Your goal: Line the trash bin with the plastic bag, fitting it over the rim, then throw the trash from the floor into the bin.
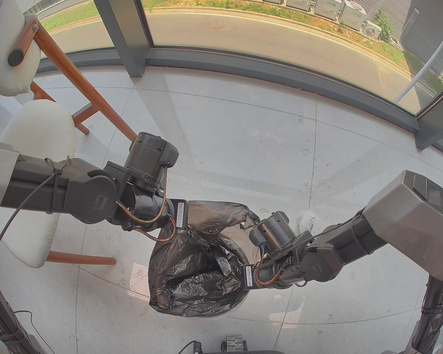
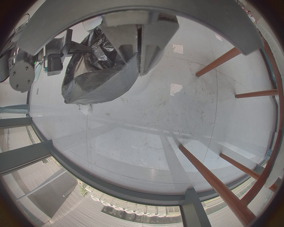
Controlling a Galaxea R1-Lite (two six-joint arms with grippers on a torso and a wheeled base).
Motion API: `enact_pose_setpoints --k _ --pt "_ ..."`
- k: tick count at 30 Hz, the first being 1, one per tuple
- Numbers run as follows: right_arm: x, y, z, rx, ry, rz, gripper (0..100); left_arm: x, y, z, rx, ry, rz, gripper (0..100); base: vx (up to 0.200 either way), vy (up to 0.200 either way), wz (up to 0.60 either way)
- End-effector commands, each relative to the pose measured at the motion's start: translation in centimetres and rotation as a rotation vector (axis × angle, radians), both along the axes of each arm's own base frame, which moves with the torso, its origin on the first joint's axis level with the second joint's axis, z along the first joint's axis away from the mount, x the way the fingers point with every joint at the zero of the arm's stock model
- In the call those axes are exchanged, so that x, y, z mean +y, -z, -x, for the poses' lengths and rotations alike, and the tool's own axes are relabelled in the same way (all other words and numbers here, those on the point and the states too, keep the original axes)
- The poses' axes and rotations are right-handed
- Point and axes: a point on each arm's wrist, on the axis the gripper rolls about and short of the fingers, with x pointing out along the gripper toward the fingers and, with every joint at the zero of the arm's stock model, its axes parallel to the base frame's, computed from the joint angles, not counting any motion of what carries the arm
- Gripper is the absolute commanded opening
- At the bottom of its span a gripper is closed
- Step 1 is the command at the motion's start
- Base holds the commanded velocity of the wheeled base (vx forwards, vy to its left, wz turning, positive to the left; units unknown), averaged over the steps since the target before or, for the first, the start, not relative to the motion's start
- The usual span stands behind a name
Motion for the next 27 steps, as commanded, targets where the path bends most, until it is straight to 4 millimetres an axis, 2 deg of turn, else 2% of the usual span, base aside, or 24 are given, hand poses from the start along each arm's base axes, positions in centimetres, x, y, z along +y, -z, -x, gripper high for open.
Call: enact_pose_setpoints --k 1,6,14,27 --pt "-1.0 -0.9 0.3 -0.007 0.017 -0.006 0 -0.1 0.1 0.0 0.002 0.002 -0.001 0 0.0 0.0 0.0" --pt "-1.1 -0.8 -0.3 -0.016 0.037 -0.017 0 0.0 0.3 0.2 0.012 0.003 -0.008 0 0.0 0.0 0.0" --pt "-1.2 -1.5 -1.4 -0.042 0.056 -0.042 0 1.0 3.0 1.2 0.102 -0.007 -0.069 0 0.0 0.0 0.0" --pt "-2.2 -1.7 -2.4 -0.052 0.09 -0.047 0 2.5 3.5 0.8 0.122 -0.05 -0.086 0 0.0 0.0 0.0"
